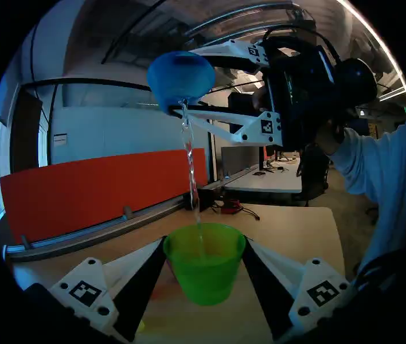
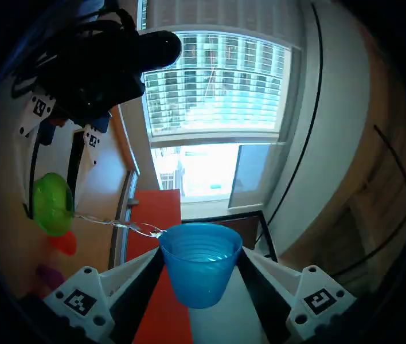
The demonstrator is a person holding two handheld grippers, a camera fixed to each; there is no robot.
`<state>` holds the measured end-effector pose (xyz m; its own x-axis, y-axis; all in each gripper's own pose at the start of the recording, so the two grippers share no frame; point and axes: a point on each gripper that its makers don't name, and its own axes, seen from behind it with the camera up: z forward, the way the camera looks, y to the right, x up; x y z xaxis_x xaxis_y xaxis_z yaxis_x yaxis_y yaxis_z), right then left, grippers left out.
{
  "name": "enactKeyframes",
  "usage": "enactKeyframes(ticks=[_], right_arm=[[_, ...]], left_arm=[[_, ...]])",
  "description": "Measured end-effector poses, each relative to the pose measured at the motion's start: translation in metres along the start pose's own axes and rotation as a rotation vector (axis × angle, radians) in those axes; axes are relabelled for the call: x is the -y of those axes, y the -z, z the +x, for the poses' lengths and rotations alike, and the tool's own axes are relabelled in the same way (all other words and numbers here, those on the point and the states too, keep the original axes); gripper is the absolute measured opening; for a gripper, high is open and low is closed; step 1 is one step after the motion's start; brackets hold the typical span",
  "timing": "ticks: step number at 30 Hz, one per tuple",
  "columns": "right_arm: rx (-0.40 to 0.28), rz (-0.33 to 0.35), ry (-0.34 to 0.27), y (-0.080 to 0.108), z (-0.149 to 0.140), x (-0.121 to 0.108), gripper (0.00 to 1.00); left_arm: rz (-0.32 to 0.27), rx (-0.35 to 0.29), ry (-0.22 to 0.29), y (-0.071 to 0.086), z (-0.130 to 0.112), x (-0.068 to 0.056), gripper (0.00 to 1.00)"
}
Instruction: Pour water
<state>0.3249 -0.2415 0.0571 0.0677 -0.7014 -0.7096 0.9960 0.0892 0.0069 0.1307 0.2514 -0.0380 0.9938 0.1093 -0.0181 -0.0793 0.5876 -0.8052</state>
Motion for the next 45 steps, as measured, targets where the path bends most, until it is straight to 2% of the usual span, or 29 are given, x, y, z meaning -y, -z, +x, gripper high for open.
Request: enactKeyframes(ticks=[12,33,39,45], right_arm=[[-0.005,-0.006,0.079,-0.001,0.009,-0.003,0.89],[-0.025,-0.027,0.274,-0.007,0.041,-0.003,0.89],[-0.029,-0.028,0.277,-0.006,0.045,-0.002,0.89],[-0.028,-0.031,0.221,-0.003,0.043,-0.003,0.89]], left_arm=[[-0.001,-0.007,0.002,0.0,0.002,-0.001,0.89],[0.0,-0.015,0.003,-0.003,0.007,0.0,0.89],[0.0,-0.015,-0.002,-0.002,0.008,-0.002,0.89],[0.001,-0.019,-0.006,-0.001,0.011,-0.002,0.89]])
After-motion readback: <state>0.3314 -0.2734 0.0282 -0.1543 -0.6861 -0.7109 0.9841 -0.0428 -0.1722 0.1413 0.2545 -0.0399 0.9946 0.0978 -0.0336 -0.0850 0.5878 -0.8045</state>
